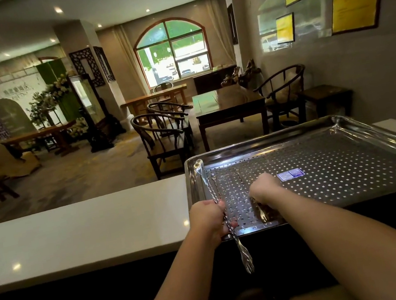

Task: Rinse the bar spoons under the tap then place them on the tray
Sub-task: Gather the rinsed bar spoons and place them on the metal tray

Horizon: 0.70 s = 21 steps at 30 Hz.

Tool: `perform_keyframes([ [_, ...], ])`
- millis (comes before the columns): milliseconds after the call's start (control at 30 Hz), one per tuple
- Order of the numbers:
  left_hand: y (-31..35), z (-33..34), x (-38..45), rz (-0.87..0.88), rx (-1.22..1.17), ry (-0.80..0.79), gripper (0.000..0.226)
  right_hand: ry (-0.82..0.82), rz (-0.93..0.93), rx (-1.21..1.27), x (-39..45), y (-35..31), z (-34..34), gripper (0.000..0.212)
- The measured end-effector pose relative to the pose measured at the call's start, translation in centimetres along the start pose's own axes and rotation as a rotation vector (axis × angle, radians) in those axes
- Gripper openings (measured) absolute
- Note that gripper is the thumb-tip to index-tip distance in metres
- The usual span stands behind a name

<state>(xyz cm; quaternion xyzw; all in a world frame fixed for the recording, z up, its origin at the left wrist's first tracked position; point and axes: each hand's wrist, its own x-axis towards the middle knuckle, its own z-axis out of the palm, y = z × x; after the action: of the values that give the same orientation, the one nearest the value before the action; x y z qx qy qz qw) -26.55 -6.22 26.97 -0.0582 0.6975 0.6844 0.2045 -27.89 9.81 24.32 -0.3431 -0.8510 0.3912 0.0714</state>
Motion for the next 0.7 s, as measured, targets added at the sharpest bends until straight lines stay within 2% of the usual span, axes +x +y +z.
perform_keyframes([
  [100,-0.1,0.1,0.2,-0.011,0.0,0.016,0.022,0.025,-0.017,-0.064,0.0,-0.2,0.4,0.025],
  [233,0.0,0.2,0.0,-0.009,0.034,0.042,0.01,0.083,-0.044,-0.173,0.2,-0.4,0.8,0.028],
  [333,-0.1,0.2,0.1,0.001,0.053,0.052,0.015,0.098,-0.082,-0.241,0.1,-0.3,1.0,0.027],
  [467,0.0,0.1,0.5,0.007,0.046,0.029,0.016,0.072,-0.143,-0.167,-1.3,-1.1,-0.1,0.03],
  [533,0.0,0.1,0.6,0.015,0.035,0.014,0.012,0.002,-0.209,-0.022,-3.0,-1.8,-0.8,0.026],
  [633,0.1,0.2,0.5,0.034,0.032,0.007,0.011,-0.249,-0.232,0.252,-6.8,-1.7,-1.8,0.023],
  [700,0.2,0.2,0.3,0.037,0.0,0.001,0.004,-0.366,-0.229,0.275,-8.8,-1.2,-2.3,0.022],
])
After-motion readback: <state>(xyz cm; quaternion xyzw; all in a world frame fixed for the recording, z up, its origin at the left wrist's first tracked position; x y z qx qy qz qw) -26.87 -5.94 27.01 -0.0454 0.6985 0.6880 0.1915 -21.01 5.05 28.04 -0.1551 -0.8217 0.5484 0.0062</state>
